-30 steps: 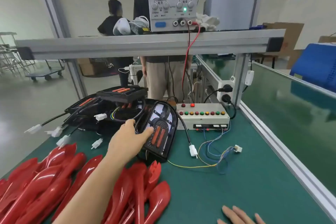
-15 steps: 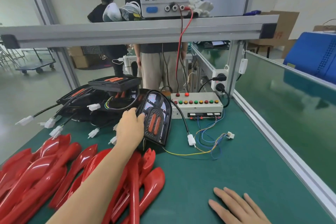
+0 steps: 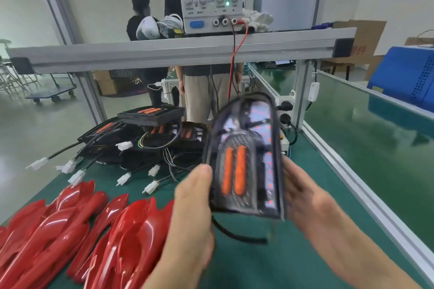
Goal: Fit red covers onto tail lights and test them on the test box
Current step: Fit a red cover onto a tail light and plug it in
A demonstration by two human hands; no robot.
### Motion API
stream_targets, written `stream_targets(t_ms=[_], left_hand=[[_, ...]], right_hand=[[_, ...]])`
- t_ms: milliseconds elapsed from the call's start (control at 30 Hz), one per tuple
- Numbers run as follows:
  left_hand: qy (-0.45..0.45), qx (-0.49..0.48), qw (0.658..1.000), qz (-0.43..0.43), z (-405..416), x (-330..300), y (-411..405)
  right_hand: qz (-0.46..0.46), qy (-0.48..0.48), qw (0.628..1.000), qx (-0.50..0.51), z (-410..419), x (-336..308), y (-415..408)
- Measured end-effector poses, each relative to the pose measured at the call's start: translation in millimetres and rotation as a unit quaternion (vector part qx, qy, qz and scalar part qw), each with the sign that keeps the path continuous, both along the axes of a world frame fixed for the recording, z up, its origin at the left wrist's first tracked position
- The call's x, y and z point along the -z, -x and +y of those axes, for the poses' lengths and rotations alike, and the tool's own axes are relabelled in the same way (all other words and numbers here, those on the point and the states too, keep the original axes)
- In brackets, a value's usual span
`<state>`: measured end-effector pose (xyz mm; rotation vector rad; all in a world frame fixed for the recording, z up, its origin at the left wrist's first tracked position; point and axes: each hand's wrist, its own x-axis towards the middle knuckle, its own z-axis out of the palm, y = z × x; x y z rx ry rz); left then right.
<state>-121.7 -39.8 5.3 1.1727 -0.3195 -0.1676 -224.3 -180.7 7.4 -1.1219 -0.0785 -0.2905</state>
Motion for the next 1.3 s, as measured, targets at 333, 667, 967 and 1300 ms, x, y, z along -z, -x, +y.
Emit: stream_targets(t_ms=[333,667,967,1300], left_hand=[[-0.172,0.163,0.971,-0.044,-4.6,30.5,26.2],[-0.297,0.109,0.948,-0.027,-14.0,57.9,38.6],[-0.495,-0.173,0.799,-0.293,47.1,11.4,-5.6],[-0.591,0.012,0.693,-0.414,28.8,28.2,24.7]], right_hand=[[-0.037,-0.144,0.989,-0.003,10.0,22.0,11.5],[0.276,-0.004,0.954,0.118,-37.2,45.1,-0.6],[0.313,0.084,0.945,0.032,-55.6,41.6,0.5],[0.377,0.033,0.925,-0.023,-63.3,57.4,19.9]])
